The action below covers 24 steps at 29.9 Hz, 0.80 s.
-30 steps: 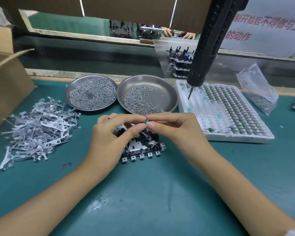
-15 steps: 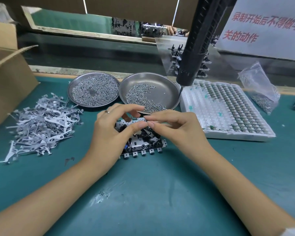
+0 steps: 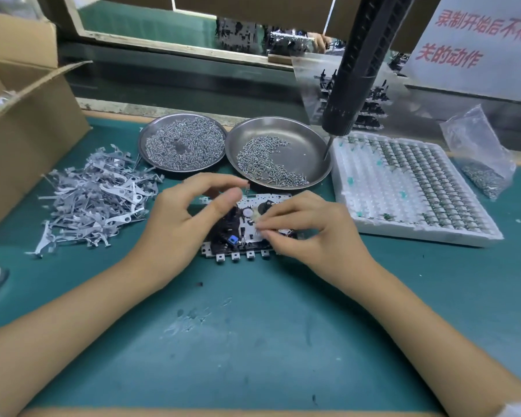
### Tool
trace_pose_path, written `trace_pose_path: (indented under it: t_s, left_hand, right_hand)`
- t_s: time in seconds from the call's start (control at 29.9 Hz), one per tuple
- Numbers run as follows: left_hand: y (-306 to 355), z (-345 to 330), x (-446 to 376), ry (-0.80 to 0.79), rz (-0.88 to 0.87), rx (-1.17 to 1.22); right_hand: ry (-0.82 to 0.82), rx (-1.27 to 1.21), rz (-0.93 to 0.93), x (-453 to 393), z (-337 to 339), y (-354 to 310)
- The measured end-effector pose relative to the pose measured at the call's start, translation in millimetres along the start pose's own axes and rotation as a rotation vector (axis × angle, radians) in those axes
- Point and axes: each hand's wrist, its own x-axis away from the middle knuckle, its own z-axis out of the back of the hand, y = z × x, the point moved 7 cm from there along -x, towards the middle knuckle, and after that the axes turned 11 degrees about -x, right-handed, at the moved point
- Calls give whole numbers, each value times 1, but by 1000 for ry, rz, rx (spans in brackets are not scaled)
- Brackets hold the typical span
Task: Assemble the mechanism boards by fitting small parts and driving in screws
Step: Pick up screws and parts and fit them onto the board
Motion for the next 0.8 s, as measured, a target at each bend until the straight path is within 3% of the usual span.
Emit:
trace_pose_path:
  t_s: [0.23,0.47,0.67,0.8]
  left_hand:
    - [-5,3,3,47,46,-43]
    - [7,4,4,41,-54,-150]
    - [16,-15,14,-144,-246,-472]
    - [16,-20,17,-162,-263,-513]
  right_hand:
    - [-77,147,126,3,-12,-3]
    - [-99,206,206,3,-15,-6]
    - [-122,122,95,2,-13,-1]
    - [-102,39,14,1,-11,0]
